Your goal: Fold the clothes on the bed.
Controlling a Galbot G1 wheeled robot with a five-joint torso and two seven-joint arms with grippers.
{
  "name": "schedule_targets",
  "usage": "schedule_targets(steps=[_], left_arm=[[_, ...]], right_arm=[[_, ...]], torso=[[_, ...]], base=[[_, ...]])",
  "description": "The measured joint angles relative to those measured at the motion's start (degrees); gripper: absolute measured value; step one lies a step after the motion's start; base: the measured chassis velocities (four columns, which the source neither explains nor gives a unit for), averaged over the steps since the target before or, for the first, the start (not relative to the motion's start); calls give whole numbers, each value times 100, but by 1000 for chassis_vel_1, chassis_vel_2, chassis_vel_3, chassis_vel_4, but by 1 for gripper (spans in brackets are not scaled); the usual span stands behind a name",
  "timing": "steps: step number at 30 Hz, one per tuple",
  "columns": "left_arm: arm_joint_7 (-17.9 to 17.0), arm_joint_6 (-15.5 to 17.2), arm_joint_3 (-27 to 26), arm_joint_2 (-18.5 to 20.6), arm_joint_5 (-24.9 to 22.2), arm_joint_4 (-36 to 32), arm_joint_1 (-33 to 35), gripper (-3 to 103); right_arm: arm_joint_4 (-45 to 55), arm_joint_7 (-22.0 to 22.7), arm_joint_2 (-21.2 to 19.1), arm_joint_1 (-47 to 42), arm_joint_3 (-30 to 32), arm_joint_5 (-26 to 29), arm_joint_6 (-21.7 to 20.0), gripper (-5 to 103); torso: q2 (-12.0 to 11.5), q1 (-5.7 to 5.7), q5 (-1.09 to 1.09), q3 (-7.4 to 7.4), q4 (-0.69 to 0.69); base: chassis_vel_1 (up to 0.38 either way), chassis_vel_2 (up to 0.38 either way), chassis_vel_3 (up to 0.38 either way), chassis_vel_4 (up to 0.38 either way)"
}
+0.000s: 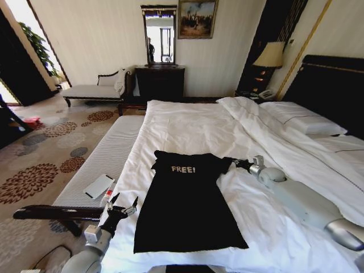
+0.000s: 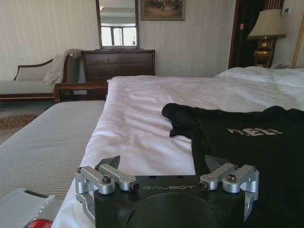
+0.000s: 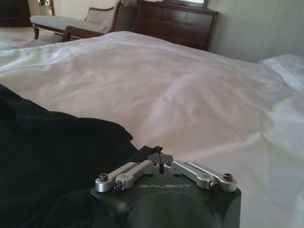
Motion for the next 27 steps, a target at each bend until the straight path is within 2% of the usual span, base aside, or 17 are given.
schedule_targets(steps=[9, 12, 20, 27], left_arm=[[-1, -13, -14, -43, 21, -18, 19, 100], [-2, -13, -34, -52, 22, -34, 42, 100], [-1, -72, -177, -92, 20, -38, 184, 100], [1, -87, -142, -105, 13, 55, 119, 100]], right_arm=[[954, 238, 13, 100, -328, -85, -134, 0], [962, 288, 130, 193, -522, -111, -149, 0], [567, 446, 758, 776, -1318, -133, -189, 0], [561, 706, 907, 848, -1549, -104, -268, 0]], torso=[[0, 0, -2, 0, -1], [0, 0, 0, 0, -1], [0, 0, 0, 0, 3], [0, 0, -1, 0, -2]], base=[[0, 0, 0, 0], [0, 0, 0, 0], [0, 0, 0, 0], [0, 0, 0, 0]])
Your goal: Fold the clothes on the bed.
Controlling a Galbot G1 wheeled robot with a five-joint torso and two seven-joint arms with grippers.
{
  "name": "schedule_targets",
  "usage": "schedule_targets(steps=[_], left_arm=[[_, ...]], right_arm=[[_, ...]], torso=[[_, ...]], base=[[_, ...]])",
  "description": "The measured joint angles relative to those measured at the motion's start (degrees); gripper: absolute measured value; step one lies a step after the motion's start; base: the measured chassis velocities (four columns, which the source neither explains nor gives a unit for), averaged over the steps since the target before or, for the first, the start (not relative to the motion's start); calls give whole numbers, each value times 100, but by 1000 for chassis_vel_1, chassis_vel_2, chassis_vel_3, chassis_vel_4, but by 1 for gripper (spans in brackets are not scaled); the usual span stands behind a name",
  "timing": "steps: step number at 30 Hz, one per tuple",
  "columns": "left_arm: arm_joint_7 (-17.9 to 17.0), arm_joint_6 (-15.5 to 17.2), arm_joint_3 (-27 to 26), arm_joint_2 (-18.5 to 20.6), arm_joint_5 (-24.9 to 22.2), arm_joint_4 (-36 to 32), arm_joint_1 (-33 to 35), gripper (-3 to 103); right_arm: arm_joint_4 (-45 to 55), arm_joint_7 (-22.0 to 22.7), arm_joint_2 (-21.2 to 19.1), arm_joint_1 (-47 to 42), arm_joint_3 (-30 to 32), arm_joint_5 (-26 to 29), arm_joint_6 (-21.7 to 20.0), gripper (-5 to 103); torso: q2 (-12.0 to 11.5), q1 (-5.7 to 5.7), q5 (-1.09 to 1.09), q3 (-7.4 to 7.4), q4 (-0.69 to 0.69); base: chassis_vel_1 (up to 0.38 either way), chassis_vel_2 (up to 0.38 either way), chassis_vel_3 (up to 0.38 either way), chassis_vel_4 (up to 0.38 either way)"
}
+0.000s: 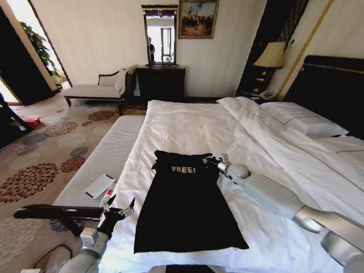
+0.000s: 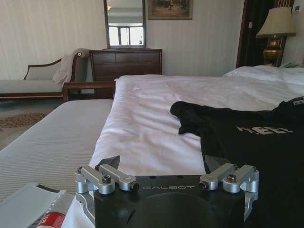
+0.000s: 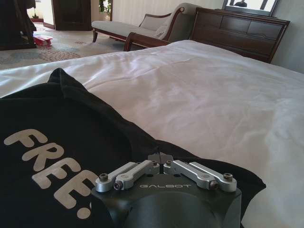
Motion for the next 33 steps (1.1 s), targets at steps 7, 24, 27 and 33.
schedule_targets(steps=[7, 24, 27, 33], left_arm=[[0, 5, 57, 0, -2, 34, -76, 100], [-139, 96, 126, 11, -19, 78, -276, 100], [-178, 158, 179, 44, -22, 104, -396, 100], [-285, 573, 382, 316, -636, 209, -1190, 100]], right_arm=[[240, 89, -2, -159, -5, 6, -25, 2], [1065, -78, -444, -963, 1274, -211, 483, 67], [1104, -65, -624, -1291, 1772, -262, 527, 78], [1268, -133, -1014, -2467, 3101, -562, 719, 97]], torso=[[0, 0, 1, 0, 1], [0, 0, 1, 0, 3], [0, 0, 2, 0, -1], [0, 0, 4, 0, -2]], base=[[0, 0, 0, 0], [0, 0, 0, 0], [0, 0, 0, 0], [0, 0, 0, 0]])
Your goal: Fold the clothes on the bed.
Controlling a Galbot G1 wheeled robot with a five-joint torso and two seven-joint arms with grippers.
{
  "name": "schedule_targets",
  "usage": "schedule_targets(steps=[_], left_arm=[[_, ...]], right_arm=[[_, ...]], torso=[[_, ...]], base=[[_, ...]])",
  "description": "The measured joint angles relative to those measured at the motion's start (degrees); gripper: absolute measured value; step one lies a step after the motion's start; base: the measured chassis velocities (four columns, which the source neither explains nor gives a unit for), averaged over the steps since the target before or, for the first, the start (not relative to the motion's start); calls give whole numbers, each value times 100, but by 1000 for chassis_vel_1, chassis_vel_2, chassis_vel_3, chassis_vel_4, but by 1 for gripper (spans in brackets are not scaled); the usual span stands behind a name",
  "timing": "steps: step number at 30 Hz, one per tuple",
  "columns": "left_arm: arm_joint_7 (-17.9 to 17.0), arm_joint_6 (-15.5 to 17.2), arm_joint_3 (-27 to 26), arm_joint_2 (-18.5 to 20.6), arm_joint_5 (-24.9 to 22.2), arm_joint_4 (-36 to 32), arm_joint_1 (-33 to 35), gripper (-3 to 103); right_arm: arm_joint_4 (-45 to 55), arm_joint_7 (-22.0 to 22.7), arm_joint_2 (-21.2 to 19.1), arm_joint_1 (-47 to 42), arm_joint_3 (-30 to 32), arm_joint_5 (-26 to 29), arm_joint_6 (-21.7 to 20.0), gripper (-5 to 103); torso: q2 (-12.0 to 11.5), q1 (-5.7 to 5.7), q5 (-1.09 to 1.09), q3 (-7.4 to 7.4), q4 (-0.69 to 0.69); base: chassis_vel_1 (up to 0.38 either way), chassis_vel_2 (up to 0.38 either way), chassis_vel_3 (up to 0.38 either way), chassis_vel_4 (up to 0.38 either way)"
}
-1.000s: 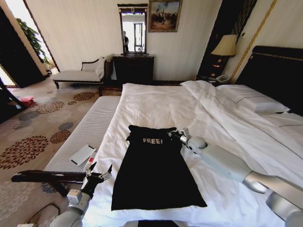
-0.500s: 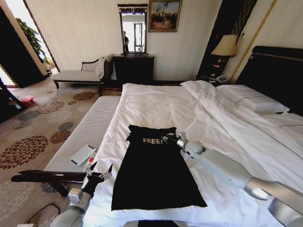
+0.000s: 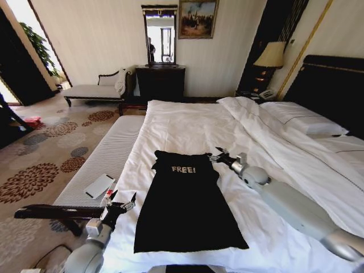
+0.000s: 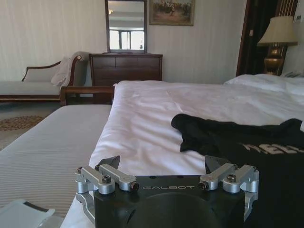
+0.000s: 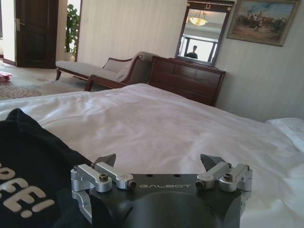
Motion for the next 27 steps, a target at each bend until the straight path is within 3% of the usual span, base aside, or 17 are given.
schedule_targets(steps=[2, 6, 8, 16, 19, 25, 27], left_arm=[[-111, 247, 115, 142, -599, 185, -533, 100], [-205, 411, 243, 263, -1063, 461, -1003, 100], [-215, 482, 448, 372, -1354, 911, -1603, 100], [79, 544, 857, 272, -2083, 1740, -2468, 103], [290, 654, 1165, 185, -2573, 2127, -2977, 99], [324, 875, 1592, 26, -3280, 2513, -3481, 96], [309, 1006, 1800, -58, -3563, 2696, -3668, 90]], right_arm=[[42, -10, -98, -521, 505, -63, 67, 99], [66, -6, -158, -876, 929, -76, 93, 100], [87, 35, -260, -1156, 1228, -75, 167, 100], [75, 94, -398, -1262, 1286, -104, 201, 100], [111, 182, -445, -1326, 1294, -95, 200, 100], [134, 335, -460, -1335, 1239, -79, 156, 100], [133, 388, -467, -1324, 1211, -67, 137, 100]], torso=[[0, 0, -2, 0, 2], [0, 0, -1, 0, 2], [0, 0, -3, 0, 1], [0, 0, -4, 1, 6], [-1, 0, -2, 0, 4], [0, 0, -2, 1, 3], [0, 0, -2, 1, 4]], base=[[0, 0, 0, 0], [0, 0, 0, 0], [0, 0, 0, 0], [0, 0, 0, 0], [0, 0, 0, 0], [0, 0, 0, 0], [0, 0, 0, 0]])
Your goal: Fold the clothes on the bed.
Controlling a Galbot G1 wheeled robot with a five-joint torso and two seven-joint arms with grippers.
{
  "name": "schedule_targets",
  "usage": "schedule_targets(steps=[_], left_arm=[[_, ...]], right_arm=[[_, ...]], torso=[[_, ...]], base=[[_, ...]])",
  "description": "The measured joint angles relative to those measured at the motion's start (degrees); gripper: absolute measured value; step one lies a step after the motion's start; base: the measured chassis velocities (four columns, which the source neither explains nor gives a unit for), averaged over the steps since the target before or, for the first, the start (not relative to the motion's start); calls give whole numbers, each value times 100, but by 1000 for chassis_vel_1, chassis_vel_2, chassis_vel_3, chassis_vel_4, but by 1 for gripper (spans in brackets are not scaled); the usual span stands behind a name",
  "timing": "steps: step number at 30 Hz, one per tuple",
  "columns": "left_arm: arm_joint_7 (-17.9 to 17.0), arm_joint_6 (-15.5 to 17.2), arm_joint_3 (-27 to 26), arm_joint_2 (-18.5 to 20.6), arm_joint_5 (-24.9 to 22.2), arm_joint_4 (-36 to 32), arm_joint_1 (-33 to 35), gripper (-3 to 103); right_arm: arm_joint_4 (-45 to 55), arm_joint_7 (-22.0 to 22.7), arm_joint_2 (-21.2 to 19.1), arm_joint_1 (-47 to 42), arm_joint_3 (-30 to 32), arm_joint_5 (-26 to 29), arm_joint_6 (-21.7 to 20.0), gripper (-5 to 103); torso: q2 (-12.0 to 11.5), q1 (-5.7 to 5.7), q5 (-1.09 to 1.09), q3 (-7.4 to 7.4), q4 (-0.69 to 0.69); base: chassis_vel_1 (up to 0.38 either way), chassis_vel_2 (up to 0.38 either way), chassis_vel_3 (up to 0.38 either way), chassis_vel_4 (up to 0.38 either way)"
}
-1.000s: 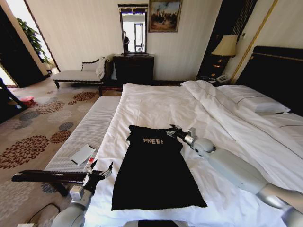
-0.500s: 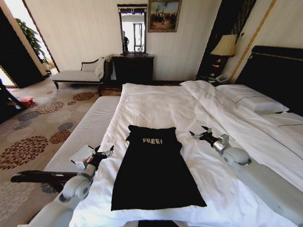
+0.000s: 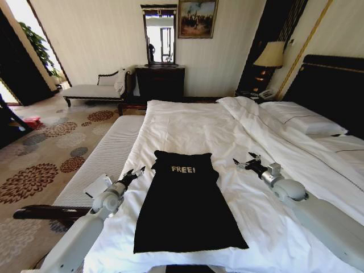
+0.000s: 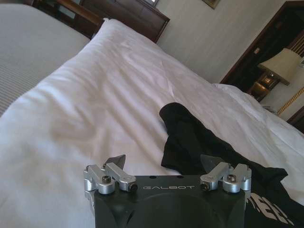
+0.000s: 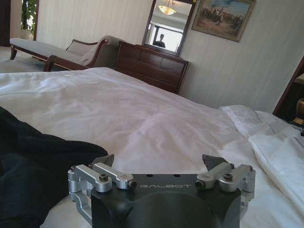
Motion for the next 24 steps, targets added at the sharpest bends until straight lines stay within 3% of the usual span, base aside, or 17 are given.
schedule_targets(steps=[1, 3, 6, 14, 24], left_arm=[[-11, 49, 84, -36, -102, 78, -74, 84], [-12, 75, 159, -84, -156, 154, -146, 84], [-12, 95, 300, -257, -215, 337, -366, 68], [-63, 108, 453, -511, -242, 701, -786, 47], [-151, 139, 647, -651, -263, 1136, -1032, 54]], right_arm=[[-6, 13, -6, 4, -9, 11, -6, 100], [-16, 26, -11, 7, -17, 24, -16, 100], [-45, 40, -18, 7, -27, 41, -36, 100], [-144, 46, 13, -10, -40, 53, -43, 100], [-190, 52, 44, -5, -48, 81, -59, 100]], torso=[[0, 0, 0, 0, 0], [0, 0, 0, 0, 0], [0, 0, -1, 0, 0], [0, 0, 0, 0, -1], [0, 0, 0, 0, 0]], base=[[0, 0, 0, 0], [0, 0, 0, 0], [0, 0, 0, 0], [0, 0, 0, 0], [0, 0, 0, 0]])
